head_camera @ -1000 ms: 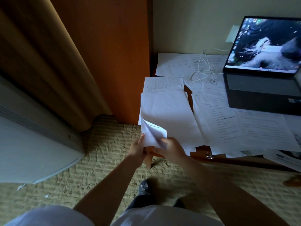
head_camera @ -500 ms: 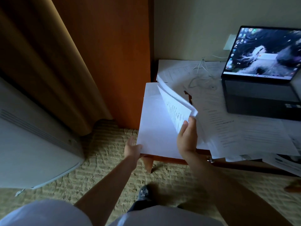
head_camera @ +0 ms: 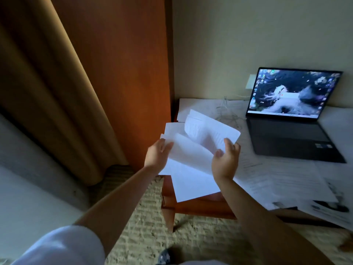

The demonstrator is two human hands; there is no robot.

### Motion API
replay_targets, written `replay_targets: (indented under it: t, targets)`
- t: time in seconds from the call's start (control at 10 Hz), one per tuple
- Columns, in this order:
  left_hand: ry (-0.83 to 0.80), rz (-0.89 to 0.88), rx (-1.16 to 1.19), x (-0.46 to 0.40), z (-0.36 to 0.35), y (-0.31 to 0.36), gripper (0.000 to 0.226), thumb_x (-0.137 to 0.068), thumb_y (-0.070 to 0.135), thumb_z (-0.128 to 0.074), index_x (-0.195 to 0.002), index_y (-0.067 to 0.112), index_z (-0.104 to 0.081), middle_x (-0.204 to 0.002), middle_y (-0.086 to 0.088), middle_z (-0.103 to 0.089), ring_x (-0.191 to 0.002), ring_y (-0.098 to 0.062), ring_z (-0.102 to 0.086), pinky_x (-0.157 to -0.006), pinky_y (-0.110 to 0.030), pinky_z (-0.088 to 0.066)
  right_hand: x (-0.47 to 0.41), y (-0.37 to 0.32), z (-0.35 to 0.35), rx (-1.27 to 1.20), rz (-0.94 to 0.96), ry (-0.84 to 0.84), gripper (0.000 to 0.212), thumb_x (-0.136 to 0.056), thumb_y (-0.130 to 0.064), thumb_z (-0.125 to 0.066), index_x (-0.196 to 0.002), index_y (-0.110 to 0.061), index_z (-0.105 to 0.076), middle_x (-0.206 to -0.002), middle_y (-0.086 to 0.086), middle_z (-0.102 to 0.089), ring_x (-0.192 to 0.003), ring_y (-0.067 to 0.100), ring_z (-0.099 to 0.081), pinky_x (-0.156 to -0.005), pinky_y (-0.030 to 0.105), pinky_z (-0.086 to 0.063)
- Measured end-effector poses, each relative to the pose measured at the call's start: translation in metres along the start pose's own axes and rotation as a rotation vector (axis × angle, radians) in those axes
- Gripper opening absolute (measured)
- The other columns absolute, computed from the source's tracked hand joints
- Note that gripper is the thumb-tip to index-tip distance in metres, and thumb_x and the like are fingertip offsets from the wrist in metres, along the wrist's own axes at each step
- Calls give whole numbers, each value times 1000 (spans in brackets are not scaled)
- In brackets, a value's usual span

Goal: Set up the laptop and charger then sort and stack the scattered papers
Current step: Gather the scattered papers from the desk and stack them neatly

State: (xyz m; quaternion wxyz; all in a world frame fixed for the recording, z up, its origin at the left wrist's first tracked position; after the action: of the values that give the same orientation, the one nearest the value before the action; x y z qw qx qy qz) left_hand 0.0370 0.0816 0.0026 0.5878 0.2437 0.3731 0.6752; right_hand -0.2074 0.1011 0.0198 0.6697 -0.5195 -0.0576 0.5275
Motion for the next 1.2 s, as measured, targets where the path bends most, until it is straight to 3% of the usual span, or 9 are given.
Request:
replay_targets:
  t: [0.1, 0.3, 0.4, 0.5, 0.6, 0.7, 0.8, 1.0, 1.2]
  targets:
    - [123, 40, 232, -13, 15, 16, 28, -98, 29, -50, -76, 12, -48, -69, -4, -50, -63, -19, -46, -57, -37, -41, -21, -21, 13, -66, 76, 45, 50, -72, 22, -57, -120, 5, -58, -119, 27, -53, -96, 25, -54, -73, 23, -41]
    - [105, 551, 475, -25, 2, -27, 20, -99, 28, -45, -88, 16, -55, -94, -4, -55, -85, -19, -53, -87, -37, -48, -37, -50, 22, -209, 159, 62, 65, -82, 20, -48, -141, -5, -39, -126, 4, -53, -116, 16, -44, -94, 4, -30]
    - [57, 837, 484, -4, -16, -64, 31, -100, 15, -43, -68, 17, -41, -75, -1, -45, -63, -16, -45, -77, -32, -44, -32, -47, 17, -179, 113, 24, 71, -87, 12, -48, -146, -21, -25, -108, 14, -60, -99, 25, -56, -78, 29, -46]
    - [38, 1088, 514, 17, -27, -93, 28, -100, 7, -38, -72, 7, -41, -71, -5, -36, -66, -18, -43, -74, -27, -38, -29, -52, 13, -137, 334, 46, 48, -84, 14, -49, -128, -4, -55, -97, 14, -64, -91, 20, -52, -77, 29, -44]
    - [58, 1069, 674, 14, -38, -97, 26, -101, 3, -35, -76, 5, -43, -73, -8, -40, -62, -16, -41, -56, -15, -45, 4, -56, -14, -149, 595, -198, 34, -76, 5, -40, -90, -1, -70, -87, 11, -67, -88, 19, -54, -79, 28, -46]
    - [45, 1062, 867, 15, -50, -103, 24, -103, 12, -35, -104, 1, -56, -97, -16, -58, -74, -26, -57, -76, -37, -51, 50, -23, -51, -157, 444, -649, 32, -67, 1, -40, -72, -7, -71, -79, 4, -68, -82, 16, -56, -75, 26, -46]
    - [-52, 1026, 1017, 14, -67, -112, 42, -99, 42, -44, -113, 6, -59, -111, -16, -64, -98, -33, -62, -83, -48, -50, 96, 19, -76, -76, 245, -1017, 32, -66, 6, -45, -72, -9, -73, -86, 3, -70, -89, 20, -61, -83, 27, -46]
    - [-348, 701, 711, 21, -80, -108, 67, -57, -10, -74, -121, 0, -54, -110, -26, -62, -90, -35, -65, -72, -48, -57, 136, 39, -96, 177, 24, -1649, 44, -69, -22, -81, -111, -21, -68, -125, -3, -59, -115, 12, -53, -96, 29, -43]
    - [-129, 642, 516, 14, -72, -107, 46, -71, -4, -73, -113, 6, -58, -98, -15, -65, -82, -32, -65, -52, -34, -57, 72, 74, -92, 308, -133, -1046, 48, -88, -33, -61, -130, -14, -52, -136, 7, -49, -126, 26, -45, -102, 34, -38]
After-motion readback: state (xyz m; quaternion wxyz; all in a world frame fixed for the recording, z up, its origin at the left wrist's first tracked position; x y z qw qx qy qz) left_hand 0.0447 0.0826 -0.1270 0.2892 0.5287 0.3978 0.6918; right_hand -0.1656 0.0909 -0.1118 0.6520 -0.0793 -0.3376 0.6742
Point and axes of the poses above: each hand's wrist, its own x-axis away from the middle knuckle, its own z-axis out of the back of the hand, y = z × x, the point moved 8 cm from there along -x, towards the middle knuckle
